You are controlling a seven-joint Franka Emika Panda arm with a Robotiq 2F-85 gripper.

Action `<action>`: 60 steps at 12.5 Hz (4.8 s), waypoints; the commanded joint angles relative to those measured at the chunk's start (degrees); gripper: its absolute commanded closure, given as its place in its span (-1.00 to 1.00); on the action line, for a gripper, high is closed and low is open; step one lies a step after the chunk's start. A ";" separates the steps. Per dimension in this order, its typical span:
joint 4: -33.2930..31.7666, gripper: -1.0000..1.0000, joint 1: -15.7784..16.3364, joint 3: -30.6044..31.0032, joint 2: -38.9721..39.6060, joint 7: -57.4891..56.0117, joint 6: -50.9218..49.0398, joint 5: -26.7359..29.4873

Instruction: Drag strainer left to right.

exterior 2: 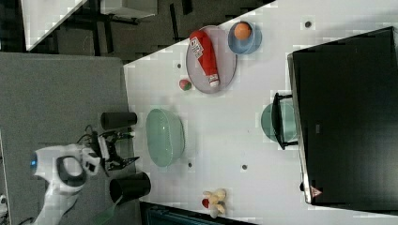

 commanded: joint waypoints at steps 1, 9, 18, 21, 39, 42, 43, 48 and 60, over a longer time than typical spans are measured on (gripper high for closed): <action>-0.78 -1.00 -0.31 -2.07 5.77 5.72 4.73 1.46; 0.06 -1.00 9.65 -13.93 20.03 5.83 18.73 1.46; -1.99 -1.00 12.60 -22.41 19.21 5.02 18.40 1.46; -4.63 -1.00 10.87 -23.64 17.32 2.19 18.65 1.38; -14.73 -1.00 -3.00 -33.55 9.83 -29.46 19.67 1.37; -14.86 -1.00 -3.49 -36.59 9.70 -32.65 19.67 1.38; -14.85 -1.00 -3.54 -37.52 9.68 -33.40 19.85 1.37; -14.95 -1.00 -3.79 -42.24 9.69 -40.97 20.43 1.37; -14.33 -1.00 -3.54 -34.32 -10.48 -54.45 4.36 1.38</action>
